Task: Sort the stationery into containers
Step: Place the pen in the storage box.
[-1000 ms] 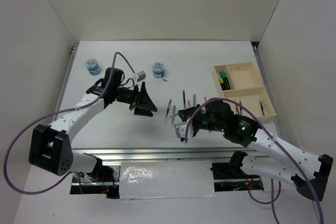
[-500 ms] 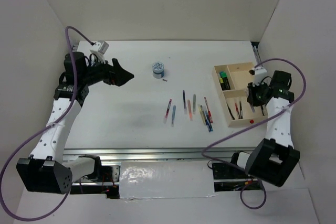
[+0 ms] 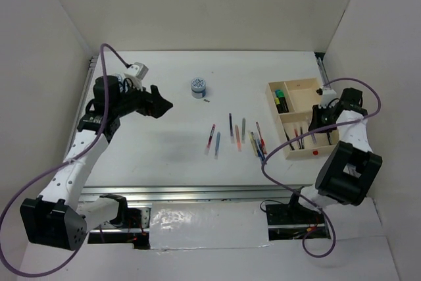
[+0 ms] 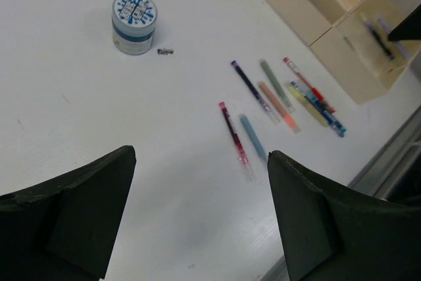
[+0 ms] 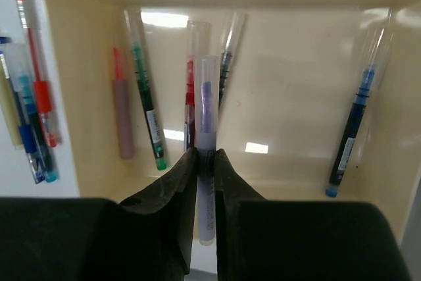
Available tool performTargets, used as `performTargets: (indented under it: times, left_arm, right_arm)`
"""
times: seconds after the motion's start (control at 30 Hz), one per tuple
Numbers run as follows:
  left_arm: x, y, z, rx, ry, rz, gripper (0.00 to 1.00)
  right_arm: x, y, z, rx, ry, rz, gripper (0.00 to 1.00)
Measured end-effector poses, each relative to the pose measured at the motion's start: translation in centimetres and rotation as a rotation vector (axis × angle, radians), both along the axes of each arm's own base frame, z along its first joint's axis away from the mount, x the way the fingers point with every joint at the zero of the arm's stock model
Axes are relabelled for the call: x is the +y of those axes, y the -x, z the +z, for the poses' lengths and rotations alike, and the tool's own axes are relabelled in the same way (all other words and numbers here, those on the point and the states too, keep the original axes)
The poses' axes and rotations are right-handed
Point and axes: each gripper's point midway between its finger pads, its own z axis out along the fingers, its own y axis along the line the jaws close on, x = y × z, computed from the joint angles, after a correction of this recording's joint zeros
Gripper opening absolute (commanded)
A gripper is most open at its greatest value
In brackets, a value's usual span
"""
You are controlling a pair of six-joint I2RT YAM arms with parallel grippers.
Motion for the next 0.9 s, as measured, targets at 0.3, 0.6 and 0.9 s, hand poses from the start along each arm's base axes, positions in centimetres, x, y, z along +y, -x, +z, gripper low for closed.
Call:
performTargets:
  times: [0.3,0.6,0.9]
  left_arm:
    - [0.2,-1.7,-3.1,0.033,-0.131,0.104,0.87]
    - [-1.7,-2.0,-5.4,0.067,-0.205,0.129,0.85]
    - [-7.3,-0.6,-8.5,0.099,-0.281,0.062,0.82]
  right_arm:
    - [-1.6,-1.0,-2.7,0.069,0.041,-0.093,0.11]
    - [-2.0,-2.4,-5.7,0.127,0.053,-0.148,0.26]
    - [-2.7,-3.1,-6.0,0.118,0.079,-0.193,0.46]
